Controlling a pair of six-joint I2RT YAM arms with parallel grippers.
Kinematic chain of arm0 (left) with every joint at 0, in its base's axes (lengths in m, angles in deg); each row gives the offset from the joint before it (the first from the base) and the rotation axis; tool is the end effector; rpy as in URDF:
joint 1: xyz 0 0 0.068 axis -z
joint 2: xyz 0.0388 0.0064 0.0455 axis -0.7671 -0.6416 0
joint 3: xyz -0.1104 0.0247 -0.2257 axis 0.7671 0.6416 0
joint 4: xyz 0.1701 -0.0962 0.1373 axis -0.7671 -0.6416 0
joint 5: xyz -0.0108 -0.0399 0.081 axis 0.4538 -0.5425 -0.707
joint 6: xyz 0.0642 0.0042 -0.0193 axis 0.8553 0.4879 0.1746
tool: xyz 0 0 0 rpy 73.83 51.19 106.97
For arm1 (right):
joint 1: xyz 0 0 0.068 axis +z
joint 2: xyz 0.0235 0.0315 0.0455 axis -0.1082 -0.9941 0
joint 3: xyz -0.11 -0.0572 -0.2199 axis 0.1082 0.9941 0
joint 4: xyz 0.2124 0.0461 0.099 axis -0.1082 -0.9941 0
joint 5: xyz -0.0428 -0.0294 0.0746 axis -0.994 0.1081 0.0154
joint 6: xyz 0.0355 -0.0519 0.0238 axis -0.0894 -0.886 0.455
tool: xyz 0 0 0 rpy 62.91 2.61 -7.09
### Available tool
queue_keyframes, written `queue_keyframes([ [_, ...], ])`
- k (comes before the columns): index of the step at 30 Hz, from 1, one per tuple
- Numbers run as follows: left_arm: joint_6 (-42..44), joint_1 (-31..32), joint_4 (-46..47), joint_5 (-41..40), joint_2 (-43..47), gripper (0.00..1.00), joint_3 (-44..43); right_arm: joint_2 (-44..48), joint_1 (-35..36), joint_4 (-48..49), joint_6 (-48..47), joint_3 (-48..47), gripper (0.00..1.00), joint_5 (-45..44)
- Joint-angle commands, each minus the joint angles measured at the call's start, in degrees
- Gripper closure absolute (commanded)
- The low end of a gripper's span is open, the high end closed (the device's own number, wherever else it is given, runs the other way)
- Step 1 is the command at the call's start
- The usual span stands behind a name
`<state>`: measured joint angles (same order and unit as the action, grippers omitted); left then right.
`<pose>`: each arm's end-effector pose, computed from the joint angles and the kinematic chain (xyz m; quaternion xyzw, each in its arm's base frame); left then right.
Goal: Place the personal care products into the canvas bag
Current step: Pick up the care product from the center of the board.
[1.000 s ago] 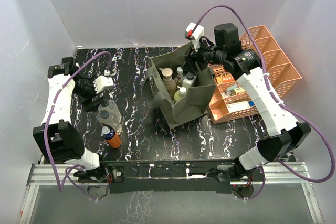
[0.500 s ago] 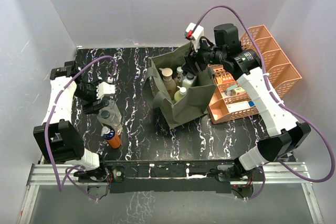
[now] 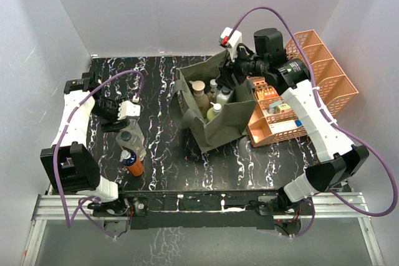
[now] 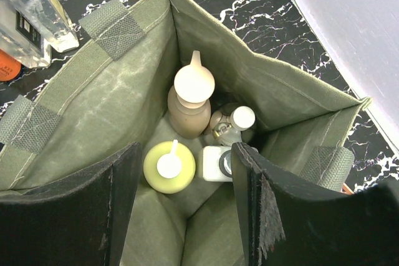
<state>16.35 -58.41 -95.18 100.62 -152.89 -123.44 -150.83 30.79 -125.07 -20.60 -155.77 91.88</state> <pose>0.2466 0.0132 0.2643 0.7004 0.6749 -0.0578 0.2249 0.2650 0.1498 0.4099 -0.4496 0.7234 0.2260 0.4728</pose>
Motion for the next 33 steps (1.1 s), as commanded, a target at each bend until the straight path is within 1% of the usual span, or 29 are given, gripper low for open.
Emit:
queue_keyframes([
  [1, 2.9, 1.1, -1.5, 3.4, 0.0, 0.44, -0.3, 1.4, -0.3, 2.4, 0.0, 0.4, 0.38, 1.1],
  [7, 2.1, 2.2, -0.6, 5.2, -0.2, 0.47, 0.1, 1.3, -0.3, 2.3, 0.0, 0.5, 0.38, 1.1],
  [12, 0.1, 3.3, 0.4, 7.3, -0.3, 0.48, 1.5, 1.4, -0.3, 2.3, 0.0, 0.9, 0.38, 1.3],
  [15, -0.7, 3.6, 1.1, 8.3, -0.6, 0.42, 1.9, 1.3, -0.3, 2.3, 0.0, 1.0, 0.37, 1.4],
  [18, -1.1, 4.2, 1.5, 8.9, -1.0, 0.39, 2.1, 1.3, -0.3, 2.3, 0.0, 1.1, 0.37, 1.5],
  [21, -2.2, 5.5, 1.9, 9.2, -1.9, 0.38, 2.0, 1.4, -0.3, 2.2, 0.0, 1.1, 0.37, 1.4],
  [22, -2.8, 6.1, 2.0, 9.1, -2.3, 0.40, 1.8, 1.4, -0.4, 2.2, 0.1, 1.1, 0.37, 1.4],
  [24, -3.8, 7.2, 1.3, 8.4, -3.3, 0.47, 1.0, 1.6, -0.4, 2.1, 0.0, 1.1, 0.37, 1.3],
  [27, -5.2, 7.8, -1.0, 7.7, -4.7, 0.62, -1.1, 1.9, -0.4, 2.1, -0.1, 1.4, 0.37, 0.9],
  [29, -6.7, 8.0, -2.5, 8.2, -5.4, 0.74, -3.2, 2.1, -0.3, 2.1, -0.2, 1.5, 0.37, 0.9],
  [32, -10.6, 8.9, -4.2, 9.4, -5.3, 0.99, -7.9, 2.4, -0.3, 2.2, -0.1, 1.6, 0.37, 0.9],
  [33, -12.9, 9.3, -4.0, 9.9, -4.9, 1.00, -9.4, 2.5, -0.4, 2.2, -0.1, 1.6, 0.37, 0.9],
])
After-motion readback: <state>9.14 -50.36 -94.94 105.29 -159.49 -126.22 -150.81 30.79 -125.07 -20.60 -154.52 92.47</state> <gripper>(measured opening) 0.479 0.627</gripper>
